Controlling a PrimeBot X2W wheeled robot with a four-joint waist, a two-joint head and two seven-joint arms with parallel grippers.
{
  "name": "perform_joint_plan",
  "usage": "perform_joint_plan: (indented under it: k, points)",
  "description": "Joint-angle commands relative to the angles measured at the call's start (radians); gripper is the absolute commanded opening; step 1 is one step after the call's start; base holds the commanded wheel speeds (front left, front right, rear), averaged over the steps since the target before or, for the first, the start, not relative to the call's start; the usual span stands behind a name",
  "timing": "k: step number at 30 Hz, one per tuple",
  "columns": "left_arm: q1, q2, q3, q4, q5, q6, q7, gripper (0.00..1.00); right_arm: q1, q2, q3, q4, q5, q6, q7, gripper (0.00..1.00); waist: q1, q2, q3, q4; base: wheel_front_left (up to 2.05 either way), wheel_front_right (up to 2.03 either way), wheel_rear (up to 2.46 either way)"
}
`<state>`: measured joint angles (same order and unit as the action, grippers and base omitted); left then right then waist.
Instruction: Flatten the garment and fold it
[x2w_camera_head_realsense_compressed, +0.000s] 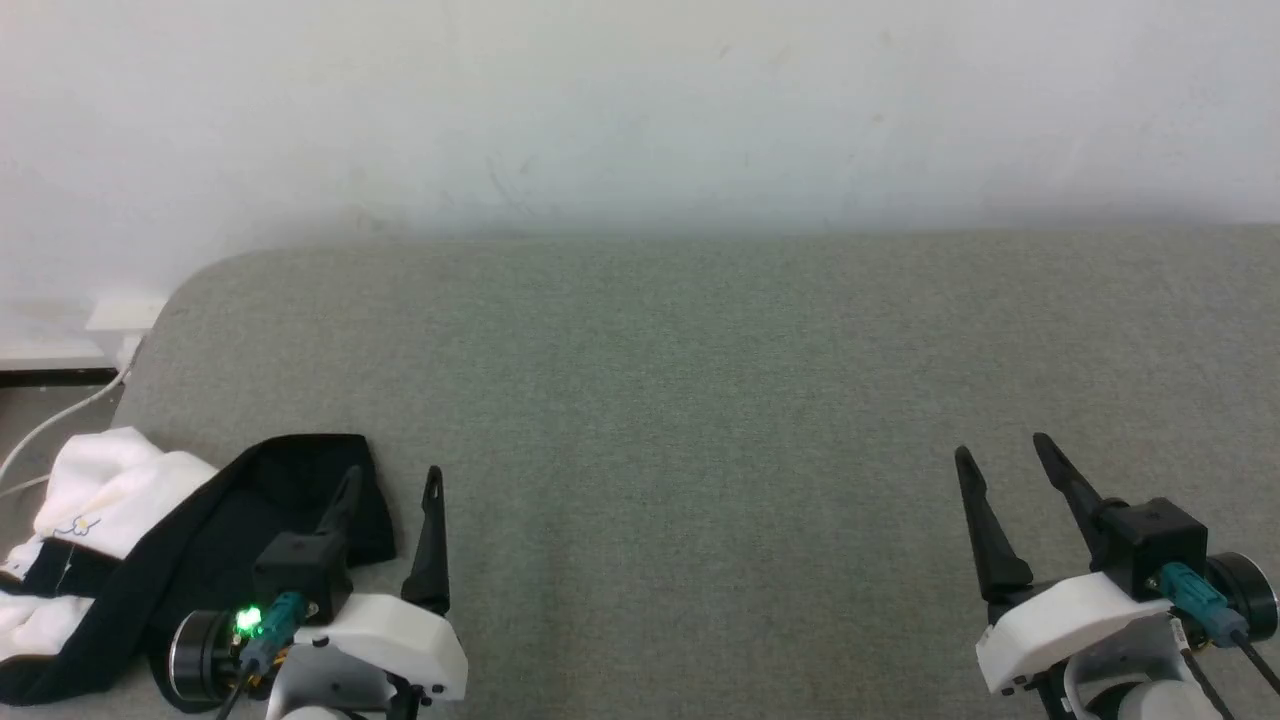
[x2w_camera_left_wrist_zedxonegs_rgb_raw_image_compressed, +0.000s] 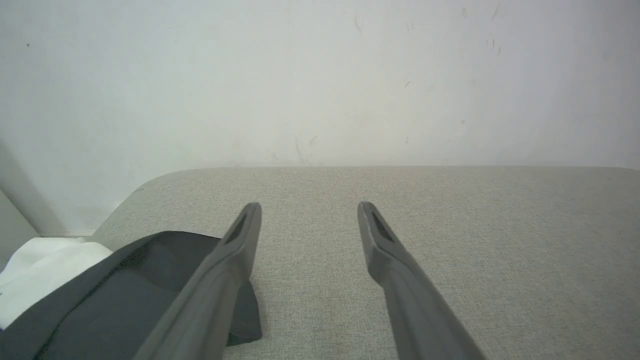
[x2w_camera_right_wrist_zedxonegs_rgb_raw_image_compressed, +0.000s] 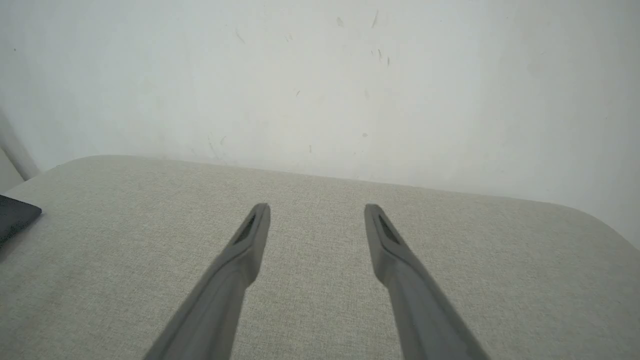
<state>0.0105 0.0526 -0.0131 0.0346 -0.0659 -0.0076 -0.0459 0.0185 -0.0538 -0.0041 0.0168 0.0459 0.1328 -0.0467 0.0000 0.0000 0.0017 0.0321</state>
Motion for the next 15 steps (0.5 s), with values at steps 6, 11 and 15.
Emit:
perform_joint_plan:
  k: [6, 11, 15]
  points:
    - [-0.019, -0.001, 0.005, 0.013, -0.025, -0.005, -0.020, 1.00, 0.007, 0.001, -0.001, 0.004, 0.016, -0.001, -0.020, 1.00, 0.0000, 0.0000, -0.001, 0.038, 0.00, 0.00, 0.00]
    - [-0.019, -0.001, 0.012, 0.018, -0.038, -0.005, -0.031, 1.00, 0.012, 0.001, 0.002, 0.003, 0.023, -0.001, -0.030, 1.00, 0.0000, 0.0000, -0.002, 0.075, 0.00, 0.00, 0.00]
    - [-0.016, -0.001, 0.020, 0.022, -0.046, -0.006, -0.039, 1.00, 0.015, 0.001, 0.005, 0.004, 0.027, -0.001, -0.036, 1.00, 0.0000, 0.0000, -0.003, 0.108, 0.00, 0.00, 0.00]
